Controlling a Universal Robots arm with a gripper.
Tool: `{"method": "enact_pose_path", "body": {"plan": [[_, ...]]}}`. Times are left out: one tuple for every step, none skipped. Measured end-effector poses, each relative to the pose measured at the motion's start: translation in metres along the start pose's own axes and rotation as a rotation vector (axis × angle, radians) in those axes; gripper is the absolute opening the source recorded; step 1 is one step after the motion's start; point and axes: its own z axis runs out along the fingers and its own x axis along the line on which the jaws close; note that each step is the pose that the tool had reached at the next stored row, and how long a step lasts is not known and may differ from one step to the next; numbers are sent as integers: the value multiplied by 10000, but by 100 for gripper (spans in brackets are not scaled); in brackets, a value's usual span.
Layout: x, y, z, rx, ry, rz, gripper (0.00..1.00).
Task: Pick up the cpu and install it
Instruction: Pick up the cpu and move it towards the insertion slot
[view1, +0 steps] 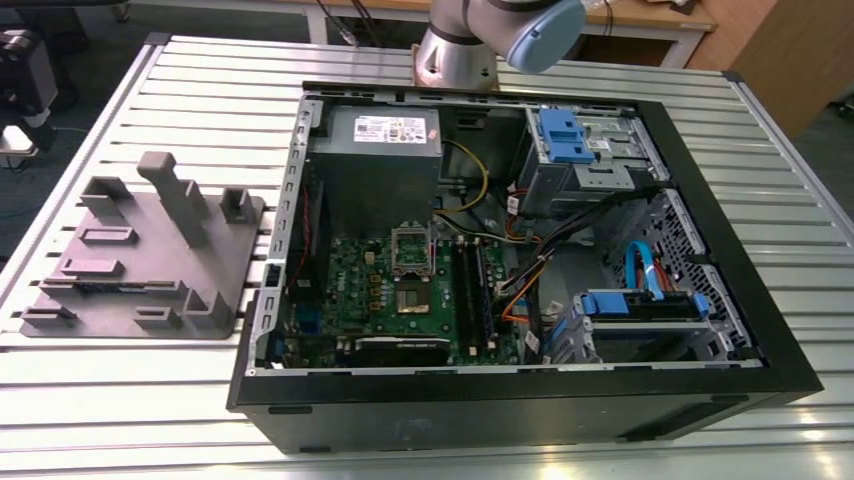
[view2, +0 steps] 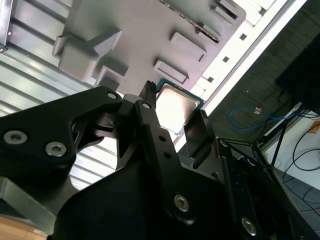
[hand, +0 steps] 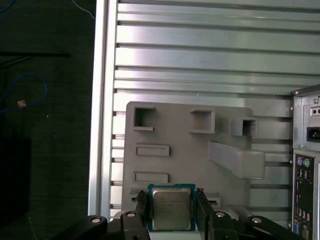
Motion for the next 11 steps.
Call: {"method": "enact_pose_path", "body": {"plan": [[-23, 0, 1, 0, 4, 0, 47], [-48, -1, 1, 0, 7, 1, 47], [-72, -1, 2, 0, 10, 1, 47], [-96, -2, 3, 0, 13, 1, 47], [-124, -2, 4, 0, 16, 1, 47], [-148, -2, 4, -1, 17, 1, 47], [-171, -3, 5, -1, 19, 1, 47], [-195, -3, 5, -1, 21, 1, 47], [-219, -3, 6, 0, 23, 1, 47], [-244, -4, 7, 0, 24, 1, 47], [-269, -4, 8, -1, 24, 1, 47]]}}
